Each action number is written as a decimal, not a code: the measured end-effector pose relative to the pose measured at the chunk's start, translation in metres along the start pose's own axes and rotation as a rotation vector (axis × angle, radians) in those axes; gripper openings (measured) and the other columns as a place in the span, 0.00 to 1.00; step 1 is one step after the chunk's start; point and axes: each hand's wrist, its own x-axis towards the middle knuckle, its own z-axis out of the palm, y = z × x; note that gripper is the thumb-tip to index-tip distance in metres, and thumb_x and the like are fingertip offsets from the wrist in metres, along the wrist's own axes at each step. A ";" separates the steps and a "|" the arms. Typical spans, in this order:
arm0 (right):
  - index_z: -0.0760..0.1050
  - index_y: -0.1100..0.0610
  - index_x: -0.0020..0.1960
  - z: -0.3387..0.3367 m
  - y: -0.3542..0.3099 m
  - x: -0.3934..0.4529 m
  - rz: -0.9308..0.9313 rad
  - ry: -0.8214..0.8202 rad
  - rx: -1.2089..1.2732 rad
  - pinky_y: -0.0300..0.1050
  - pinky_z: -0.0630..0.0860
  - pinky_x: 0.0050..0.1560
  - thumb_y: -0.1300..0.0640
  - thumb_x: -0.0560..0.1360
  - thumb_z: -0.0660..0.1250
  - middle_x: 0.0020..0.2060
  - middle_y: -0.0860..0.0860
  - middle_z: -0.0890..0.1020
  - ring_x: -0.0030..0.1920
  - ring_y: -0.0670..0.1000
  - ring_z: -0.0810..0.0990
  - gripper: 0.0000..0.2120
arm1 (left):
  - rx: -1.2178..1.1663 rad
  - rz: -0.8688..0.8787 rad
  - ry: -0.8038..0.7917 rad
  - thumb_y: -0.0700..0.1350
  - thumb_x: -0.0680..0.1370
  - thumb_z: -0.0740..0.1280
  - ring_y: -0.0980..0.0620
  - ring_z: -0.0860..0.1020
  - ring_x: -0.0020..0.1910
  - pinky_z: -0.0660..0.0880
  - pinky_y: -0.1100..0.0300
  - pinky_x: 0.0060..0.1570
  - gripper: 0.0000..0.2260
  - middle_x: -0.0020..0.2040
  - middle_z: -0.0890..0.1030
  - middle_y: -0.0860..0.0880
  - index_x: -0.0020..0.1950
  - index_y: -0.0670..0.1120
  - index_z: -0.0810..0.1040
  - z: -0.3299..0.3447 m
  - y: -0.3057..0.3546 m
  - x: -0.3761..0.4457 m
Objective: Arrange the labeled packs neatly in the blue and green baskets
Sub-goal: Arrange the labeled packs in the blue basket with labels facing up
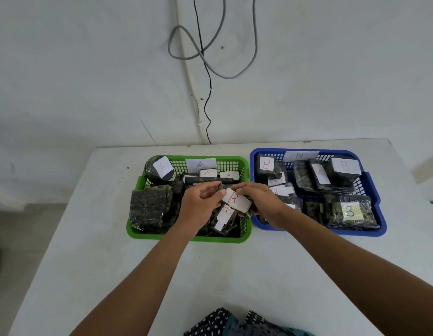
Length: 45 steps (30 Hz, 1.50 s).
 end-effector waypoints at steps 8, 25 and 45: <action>0.80 0.52 0.55 -0.032 0.006 -0.004 -0.173 0.256 -0.138 0.39 0.81 0.44 0.58 0.77 0.72 0.48 0.50 0.85 0.50 0.50 0.84 0.07 | -0.431 -0.227 0.130 0.36 0.76 0.72 0.46 0.84 0.52 0.82 0.57 0.46 0.11 0.54 0.82 0.41 0.58 0.44 0.80 0.021 0.000 0.006; 0.63 0.56 0.78 -0.282 -0.001 -0.015 -0.062 0.797 -0.705 0.50 0.64 0.71 0.47 0.83 0.58 0.75 0.54 0.68 0.74 0.55 0.67 0.25 | -0.258 -0.344 0.235 0.38 0.74 0.74 0.51 0.81 0.46 0.81 0.57 0.45 0.10 0.47 0.82 0.47 0.54 0.44 0.83 0.248 0.026 0.064; 0.72 0.54 0.60 -0.306 0.038 0.028 0.023 0.763 -0.434 0.50 0.74 0.44 0.48 0.84 0.49 0.46 0.53 0.79 0.44 0.51 0.77 0.16 | 0.581 -0.080 0.184 0.47 0.74 0.76 0.60 0.74 0.30 0.63 0.70 0.27 0.06 0.36 0.83 0.52 0.45 0.44 0.86 0.298 0.023 0.094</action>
